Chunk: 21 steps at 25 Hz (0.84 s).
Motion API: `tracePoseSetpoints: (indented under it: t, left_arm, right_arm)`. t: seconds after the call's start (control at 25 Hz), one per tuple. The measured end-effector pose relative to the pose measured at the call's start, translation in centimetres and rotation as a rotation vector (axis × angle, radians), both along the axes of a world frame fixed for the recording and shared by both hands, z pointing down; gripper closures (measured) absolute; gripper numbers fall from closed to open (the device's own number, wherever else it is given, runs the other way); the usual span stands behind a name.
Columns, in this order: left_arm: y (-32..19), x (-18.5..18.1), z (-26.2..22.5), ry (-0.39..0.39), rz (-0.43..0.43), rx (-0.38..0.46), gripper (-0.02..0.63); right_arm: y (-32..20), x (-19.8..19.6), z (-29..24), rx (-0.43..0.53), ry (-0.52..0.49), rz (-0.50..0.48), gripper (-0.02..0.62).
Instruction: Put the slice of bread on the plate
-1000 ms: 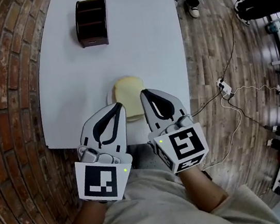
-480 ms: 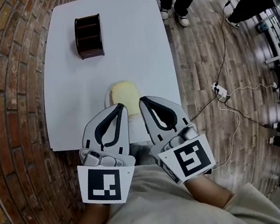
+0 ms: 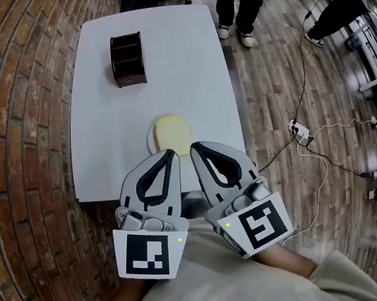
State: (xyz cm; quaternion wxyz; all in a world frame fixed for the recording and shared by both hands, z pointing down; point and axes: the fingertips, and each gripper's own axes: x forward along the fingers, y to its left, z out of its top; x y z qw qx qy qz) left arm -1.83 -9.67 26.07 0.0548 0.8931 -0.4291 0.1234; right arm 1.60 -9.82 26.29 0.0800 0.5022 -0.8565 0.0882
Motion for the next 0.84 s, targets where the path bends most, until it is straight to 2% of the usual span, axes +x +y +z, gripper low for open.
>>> tracePoseSetpoints:
  t: [0.4, 0.84]
  left_arm:
    - [1.3, 0.7, -0.1, 0.019, -0.045, 0.016, 0.597]
    - [1.9, 1.5, 0.1, 0.020, -0.072, 0.015, 0.597]
  right_arm:
    - [1.5, 0.1, -0.3, 0.030, -0.001, -0.058, 0.588]
    - [2.2, 0.9, 0.2, 0.013, 0.008, -0.091, 0.588]
